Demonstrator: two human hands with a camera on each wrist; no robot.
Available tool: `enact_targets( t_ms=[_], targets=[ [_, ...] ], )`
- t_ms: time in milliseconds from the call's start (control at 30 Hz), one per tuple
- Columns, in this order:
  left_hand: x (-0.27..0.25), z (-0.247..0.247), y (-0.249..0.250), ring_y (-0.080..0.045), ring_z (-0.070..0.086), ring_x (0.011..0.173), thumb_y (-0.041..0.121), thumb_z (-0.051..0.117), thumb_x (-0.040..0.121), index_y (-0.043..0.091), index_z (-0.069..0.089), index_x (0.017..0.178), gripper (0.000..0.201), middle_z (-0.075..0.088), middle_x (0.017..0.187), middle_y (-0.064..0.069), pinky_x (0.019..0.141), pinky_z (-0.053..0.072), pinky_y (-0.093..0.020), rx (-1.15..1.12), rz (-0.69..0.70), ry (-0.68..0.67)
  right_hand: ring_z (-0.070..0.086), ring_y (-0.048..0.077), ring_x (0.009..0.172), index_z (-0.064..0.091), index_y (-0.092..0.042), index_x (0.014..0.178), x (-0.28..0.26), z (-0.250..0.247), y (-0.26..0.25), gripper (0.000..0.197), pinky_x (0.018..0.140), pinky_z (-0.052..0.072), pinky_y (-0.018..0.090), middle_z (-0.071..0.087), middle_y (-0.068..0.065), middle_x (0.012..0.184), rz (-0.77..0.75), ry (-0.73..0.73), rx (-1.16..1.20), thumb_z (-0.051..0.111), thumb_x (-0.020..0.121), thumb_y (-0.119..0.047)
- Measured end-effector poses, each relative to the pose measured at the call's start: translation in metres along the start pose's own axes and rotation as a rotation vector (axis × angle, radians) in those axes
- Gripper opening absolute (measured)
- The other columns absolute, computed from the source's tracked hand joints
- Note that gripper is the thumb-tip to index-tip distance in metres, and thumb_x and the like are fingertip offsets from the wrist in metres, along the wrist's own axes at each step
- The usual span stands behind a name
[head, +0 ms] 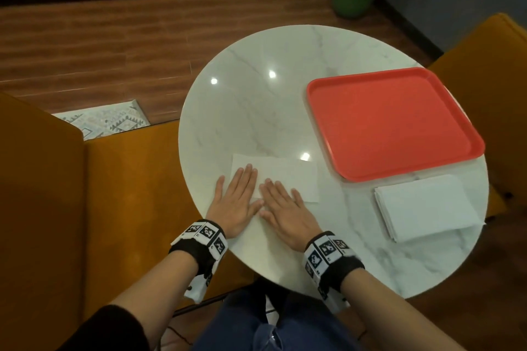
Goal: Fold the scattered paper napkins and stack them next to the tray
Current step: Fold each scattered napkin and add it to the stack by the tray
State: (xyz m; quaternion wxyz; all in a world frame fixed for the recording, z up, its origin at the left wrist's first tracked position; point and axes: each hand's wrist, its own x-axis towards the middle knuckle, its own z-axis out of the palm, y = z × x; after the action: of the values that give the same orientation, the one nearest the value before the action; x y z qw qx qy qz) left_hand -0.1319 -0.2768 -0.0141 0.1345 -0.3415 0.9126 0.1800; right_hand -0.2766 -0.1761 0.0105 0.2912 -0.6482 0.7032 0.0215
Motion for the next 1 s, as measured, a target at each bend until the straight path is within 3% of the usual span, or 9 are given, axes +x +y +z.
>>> enact_targets(
  t_ms=[100, 300, 367, 467, 567, 700, 767, 867, 1000],
  targets=[
    [0.001, -0.004, 0.002, -0.010, -0.029, 0.139, 0.059, -0.002, 0.089, 0.020, -0.026, 0.145, 0.072, -0.035, 0.150, 0.005, 0.112, -0.017, -0.043, -0.031, -0.001, -0.006, -0.020, 0.002, 0.138, -0.012, -0.027, 0.148, -0.012, 0.000, 0.025, 0.073, 0.116, -0.008, 0.038, -0.023, -0.014, 0.151, 0.020, 0.048, -0.033, -0.009, 0.082, -0.058],
    [0.002, -0.001, -0.001, -0.012, -0.024, 0.143, 0.064, -0.013, 0.083, 0.024, -0.028, 0.145, 0.075, -0.032, 0.153, 0.005, 0.110, -0.018, -0.043, -0.033, 0.011, 0.000, -0.013, 0.000, 0.139, -0.006, -0.029, 0.149, -0.035, 0.002, 0.068, 0.061, 0.117, -0.004, 0.038, -0.016, -0.018, 0.150, 0.153, 0.101, -0.041, 0.005, 0.093, -0.052],
    [0.002, 0.001, -0.001, -0.012, -0.020, 0.145, 0.065, -0.013, 0.082, 0.024, -0.025, 0.145, 0.076, -0.028, 0.154, 0.006, 0.112, -0.015, -0.043, -0.045, 0.015, 0.031, 0.023, 0.003, 0.139, 0.032, -0.019, 0.145, -0.034, 0.000, 0.068, 0.064, 0.115, 0.020, 0.039, 0.021, -0.010, 0.151, 0.182, 0.216, -0.060, 0.012, 0.090, -0.043],
    [0.000, 0.000, 0.001, -0.011, -0.015, 0.146, 0.069, -0.018, 0.077, 0.025, -0.018, 0.149, 0.084, -0.024, 0.154, 0.009, 0.115, -0.009, -0.046, -0.027, 0.004, 0.049, 0.069, 0.019, 0.101, 0.072, -0.015, 0.097, -0.031, 0.002, 0.060, 0.040, 0.093, 0.036, 0.037, 0.072, 0.003, 0.108, 0.177, 0.322, -0.115, 0.037, 0.080, -0.024],
    [-0.001, -0.005, 0.004, -0.013, -0.009, 0.148, 0.076, -0.014, 0.074, 0.026, -0.010, 0.151, 0.092, -0.016, 0.159, 0.007, 0.115, -0.002, -0.053, -0.033, -0.016, 0.048, 0.069, 0.019, 0.093, 0.069, -0.018, 0.086, -0.030, 0.003, 0.056, 0.029, 0.088, 0.033, 0.036, 0.072, -0.002, 0.096, 0.178, 0.414, -0.136, 0.042, 0.079, -0.024],
    [-0.003, -0.015, 0.014, -0.020, 0.000, 0.149, 0.066, 0.028, 0.088, 0.034, -0.007, 0.151, 0.078, -0.002, 0.161, 0.000, 0.111, 0.002, -0.061, -0.006, 0.015, 0.073, 0.064, 0.016, 0.085, 0.064, -0.022, 0.081, -0.037, -0.008, 0.049, 0.027, 0.091, 0.027, 0.035, 0.067, -0.008, 0.086, 0.158, 0.493, -0.046, 0.039, 0.083, -0.032],
    [-0.004, -0.024, 0.021, -0.019, 0.024, 0.144, 0.052, 0.041, 0.093, 0.035, 0.011, 0.150, 0.066, 0.024, 0.156, -0.001, 0.111, 0.007, -0.061, -0.002, 0.089, 0.170, 0.061, 0.015, 0.090, 0.063, -0.022, 0.085, -0.040, -0.021, 0.044, 0.031, 0.093, 0.026, 0.033, 0.066, -0.009, 0.090, 0.127, 0.558, 0.073, 0.035, 0.083, -0.037],
    [-0.004, -0.047, 0.031, -0.014, 0.061, 0.110, 0.031, 0.040, 0.098, 0.028, 0.051, 0.132, 0.036, 0.064, 0.121, 0.006, 0.113, 0.021, -0.051, -0.138, 0.174, 0.323, 0.052, 0.005, 0.095, 0.059, -0.025, 0.094, -0.049, -0.047, 0.037, 0.023, 0.094, 0.027, 0.031, 0.064, -0.011, 0.096, 0.120, 0.638, 0.328, 0.044, 0.083, -0.038],
    [-0.003, -0.084, 0.044, -0.009, 0.066, 0.092, 0.027, 0.052, 0.097, 0.028, 0.067, 0.113, 0.022, 0.072, 0.102, 0.011, 0.085, 0.049, -0.028, -0.499, 0.218, 0.312, 0.053, -0.001, 0.081, 0.060, -0.025, 0.104, -0.065, -0.075, 0.039, 0.022, 0.084, 0.039, 0.025, 0.066, -0.004, 0.092, 0.135, 0.626, 0.608, 0.063, 0.082, -0.028]
  ],
)
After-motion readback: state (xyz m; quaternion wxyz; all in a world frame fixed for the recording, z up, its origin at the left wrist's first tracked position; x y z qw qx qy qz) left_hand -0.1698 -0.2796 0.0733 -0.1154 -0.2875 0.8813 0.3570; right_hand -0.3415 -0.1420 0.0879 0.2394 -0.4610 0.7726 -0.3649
